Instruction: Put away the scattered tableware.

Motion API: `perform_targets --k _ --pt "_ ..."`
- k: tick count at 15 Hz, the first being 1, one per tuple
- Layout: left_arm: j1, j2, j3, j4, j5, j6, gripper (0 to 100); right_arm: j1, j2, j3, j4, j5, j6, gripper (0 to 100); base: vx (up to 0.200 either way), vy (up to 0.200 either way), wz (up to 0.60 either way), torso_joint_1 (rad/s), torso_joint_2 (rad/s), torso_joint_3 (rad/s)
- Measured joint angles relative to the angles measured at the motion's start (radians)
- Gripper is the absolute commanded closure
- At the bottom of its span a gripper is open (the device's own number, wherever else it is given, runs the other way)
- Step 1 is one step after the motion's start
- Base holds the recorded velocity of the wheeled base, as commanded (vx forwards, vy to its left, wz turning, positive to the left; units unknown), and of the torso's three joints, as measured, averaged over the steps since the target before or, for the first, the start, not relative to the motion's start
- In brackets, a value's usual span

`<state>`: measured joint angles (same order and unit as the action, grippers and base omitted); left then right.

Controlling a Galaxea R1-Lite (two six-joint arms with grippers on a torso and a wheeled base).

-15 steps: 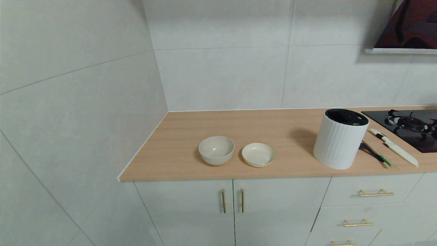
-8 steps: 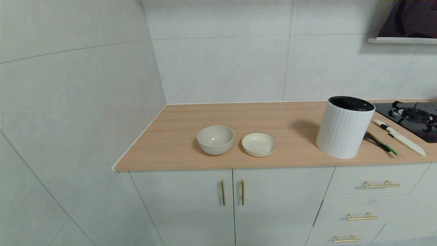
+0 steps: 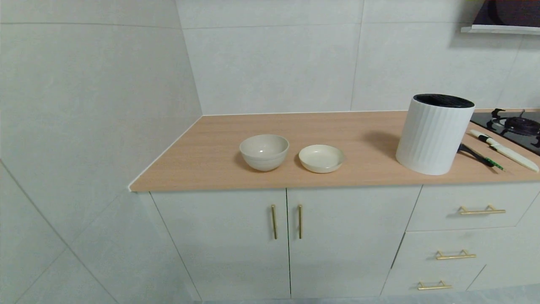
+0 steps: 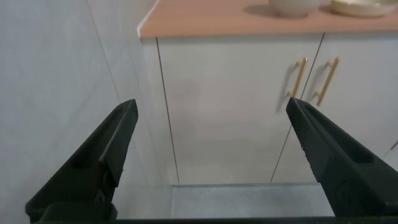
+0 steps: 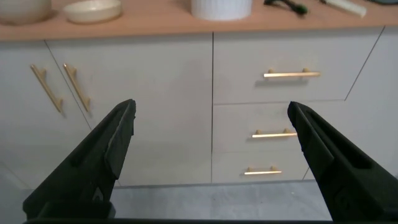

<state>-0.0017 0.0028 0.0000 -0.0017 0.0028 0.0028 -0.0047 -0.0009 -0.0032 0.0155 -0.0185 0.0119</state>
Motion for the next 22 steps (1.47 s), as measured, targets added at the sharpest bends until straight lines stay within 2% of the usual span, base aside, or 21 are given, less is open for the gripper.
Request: perform_targets --k 16,22 --pt "0.000 0.000 0.000 0.001 0.000 0.000 0 0.000 0.000 0.000 0.000 0.000 0.000 0 0.000 0.000 0.00 -0.172 0.47 0.294" --pt "0.000 0.000 -0.001 0.000 0.000 0.000 0 0.000 0.000 0.000 0.000 0.000 0.000 0 0.000 0.000 0.00 -0.029 0.12 0.080"
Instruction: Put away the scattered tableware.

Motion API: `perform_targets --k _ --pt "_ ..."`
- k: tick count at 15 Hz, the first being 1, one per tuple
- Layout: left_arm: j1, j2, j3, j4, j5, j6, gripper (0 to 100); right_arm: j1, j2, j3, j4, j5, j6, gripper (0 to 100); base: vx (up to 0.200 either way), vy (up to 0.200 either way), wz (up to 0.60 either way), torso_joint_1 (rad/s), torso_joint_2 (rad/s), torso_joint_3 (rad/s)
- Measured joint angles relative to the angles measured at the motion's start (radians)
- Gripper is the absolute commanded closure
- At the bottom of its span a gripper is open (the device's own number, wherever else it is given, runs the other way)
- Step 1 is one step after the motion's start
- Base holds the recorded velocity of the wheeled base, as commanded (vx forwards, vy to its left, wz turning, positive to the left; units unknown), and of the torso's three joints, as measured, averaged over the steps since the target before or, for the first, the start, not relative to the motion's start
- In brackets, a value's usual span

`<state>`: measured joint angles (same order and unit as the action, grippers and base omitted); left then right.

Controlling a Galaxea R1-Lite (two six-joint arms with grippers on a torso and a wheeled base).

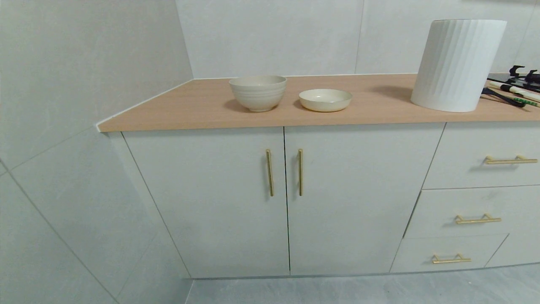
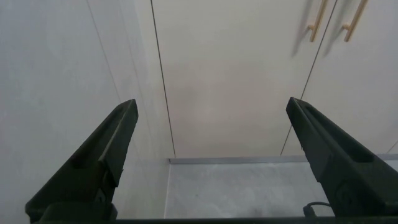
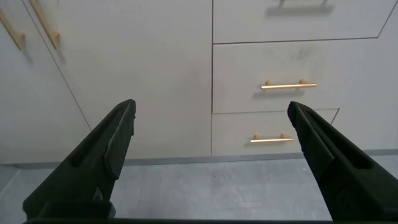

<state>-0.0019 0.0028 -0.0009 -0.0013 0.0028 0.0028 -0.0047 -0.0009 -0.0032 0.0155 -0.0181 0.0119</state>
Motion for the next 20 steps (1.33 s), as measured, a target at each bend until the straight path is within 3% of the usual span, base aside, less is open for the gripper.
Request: perform_targets --k 6,9,20 --pt "0.000 0.000 0.000 0.000 -0.001 0.002 0 0.000 0.000 0.000 0.000 0.000 0.000 0 0.000 0.000 0.00 0.000 0.00 0.000" --pt "0.000 0.000 0.000 0.000 -0.001 0.001 0 0.000 0.000 0.000 0.000 0.000 0.000 0 0.200 0.000 0.00 -0.002 0.01 0.004" --pt "0.000 0.000 0.000 0.000 0.000 0.000 0 0.000 0.000 0.000 0.000 0.003 -0.008 0 0.000 0.000 0.00 0.000 0.00 0.000"
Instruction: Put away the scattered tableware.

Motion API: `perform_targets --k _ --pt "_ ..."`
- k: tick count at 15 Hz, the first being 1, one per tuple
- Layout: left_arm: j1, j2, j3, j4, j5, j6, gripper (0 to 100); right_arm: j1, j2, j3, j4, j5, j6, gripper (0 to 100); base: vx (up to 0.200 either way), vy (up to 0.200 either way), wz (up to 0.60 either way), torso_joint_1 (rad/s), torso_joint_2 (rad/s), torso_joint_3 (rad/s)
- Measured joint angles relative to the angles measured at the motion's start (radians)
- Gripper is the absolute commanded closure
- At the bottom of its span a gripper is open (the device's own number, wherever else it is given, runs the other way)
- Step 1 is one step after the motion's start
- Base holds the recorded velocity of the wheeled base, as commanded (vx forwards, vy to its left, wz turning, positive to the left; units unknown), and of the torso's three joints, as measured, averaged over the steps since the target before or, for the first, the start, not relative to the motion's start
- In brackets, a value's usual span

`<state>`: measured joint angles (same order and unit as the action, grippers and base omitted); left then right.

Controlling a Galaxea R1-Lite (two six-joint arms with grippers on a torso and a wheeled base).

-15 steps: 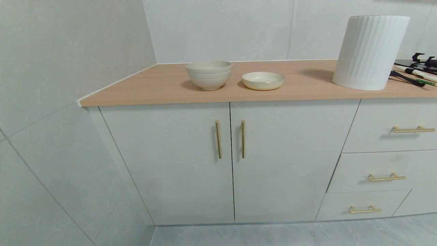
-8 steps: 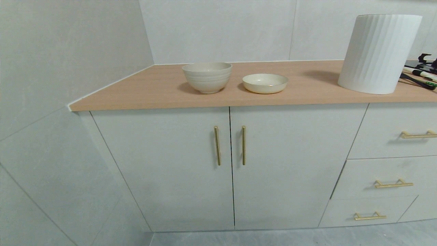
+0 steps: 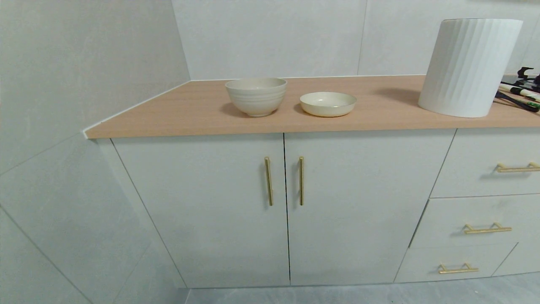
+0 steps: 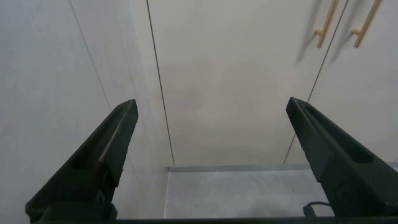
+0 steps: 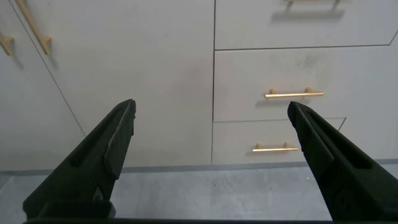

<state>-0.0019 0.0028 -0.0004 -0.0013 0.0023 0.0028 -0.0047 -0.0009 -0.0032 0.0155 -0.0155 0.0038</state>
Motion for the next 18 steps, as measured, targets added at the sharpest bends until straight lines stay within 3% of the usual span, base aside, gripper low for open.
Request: perform_targets --k 3,7,13,15,18 --pt "0.000 0.000 0.000 0.000 0.000 0.000 0 0.000 0.000 -0.011 -0.007 0.016 0.004 0 0.000 0.000 0.00 0.000 0.00 0.000" --pt "0.000 0.000 0.000 0.000 0.000 0.000 0 0.001 0.047 -0.111 -0.023 0.214 0.032 0 0.000 0.000 0.00 0.000 0.00 0.000" --pt "0.000 0.000 -0.001 0.000 0.000 0.001 0 0.018 0.369 -0.249 -0.027 0.343 0.029 0 0.000 0.000 0.00 0.000 0.00 0.000" --pt "0.000 0.000 -0.001 0.001 0.000 0.003 0 0.076 0.521 -0.310 -0.033 0.355 0.026 0 0.000 0.000 0.00 0.000 0.00 0.000" --pt "0.000 0.000 -0.001 0.000 0.000 0.003 0 0.238 0.750 -0.422 -0.047 0.346 0.028 0 0.000 0.000 0.00 0.000 0.00 0.000"
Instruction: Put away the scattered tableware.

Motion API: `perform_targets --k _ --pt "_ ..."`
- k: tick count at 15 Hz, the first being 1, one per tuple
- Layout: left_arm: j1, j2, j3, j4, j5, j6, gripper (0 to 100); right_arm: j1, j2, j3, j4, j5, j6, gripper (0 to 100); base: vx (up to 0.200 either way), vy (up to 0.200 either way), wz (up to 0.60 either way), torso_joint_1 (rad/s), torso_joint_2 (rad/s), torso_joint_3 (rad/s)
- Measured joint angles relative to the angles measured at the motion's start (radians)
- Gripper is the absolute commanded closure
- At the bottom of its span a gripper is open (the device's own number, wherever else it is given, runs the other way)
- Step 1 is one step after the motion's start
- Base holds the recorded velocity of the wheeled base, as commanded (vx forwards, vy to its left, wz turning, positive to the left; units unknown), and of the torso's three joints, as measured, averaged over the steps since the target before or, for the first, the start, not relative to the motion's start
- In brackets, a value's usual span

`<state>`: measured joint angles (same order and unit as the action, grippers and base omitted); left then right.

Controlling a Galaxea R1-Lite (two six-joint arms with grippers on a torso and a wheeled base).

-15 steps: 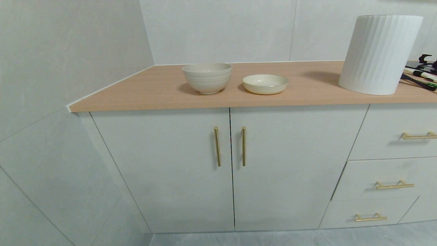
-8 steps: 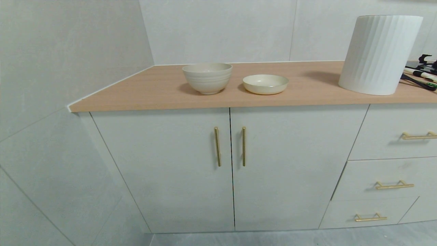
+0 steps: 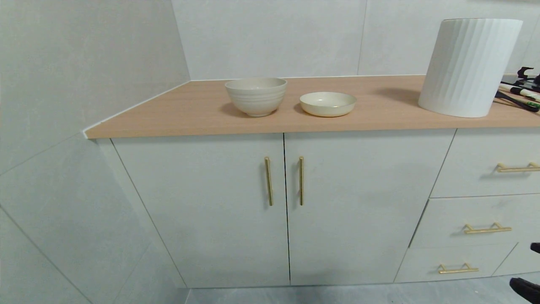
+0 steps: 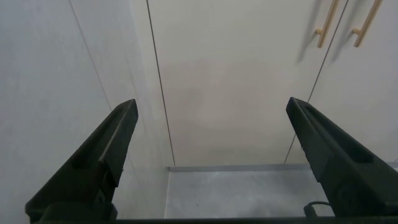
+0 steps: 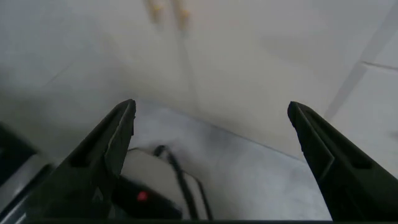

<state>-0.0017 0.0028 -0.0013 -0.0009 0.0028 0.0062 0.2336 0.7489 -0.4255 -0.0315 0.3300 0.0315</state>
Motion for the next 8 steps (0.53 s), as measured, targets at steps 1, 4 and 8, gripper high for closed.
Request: perform_targets --k 1,4,8 --pt "0.000 0.000 0.000 0.000 0.000 -0.003 0 0.057 0.073 -0.050 -0.007 -0.004 0.001 0 0.000 0.000 0.00 0.000 0.00 0.000" --pt "0.000 0.000 0.001 0.000 0.000 -0.002 0 0.155 0.263 -0.191 -0.017 -0.008 0.001 0 0.000 0.000 0.00 0.000 0.00 0.000" --pt "0.000 0.000 0.001 0.000 0.000 0.001 0 0.219 0.490 -0.356 -0.042 -0.008 0.003 0 0.000 0.000 0.00 0.000 0.00 0.000"
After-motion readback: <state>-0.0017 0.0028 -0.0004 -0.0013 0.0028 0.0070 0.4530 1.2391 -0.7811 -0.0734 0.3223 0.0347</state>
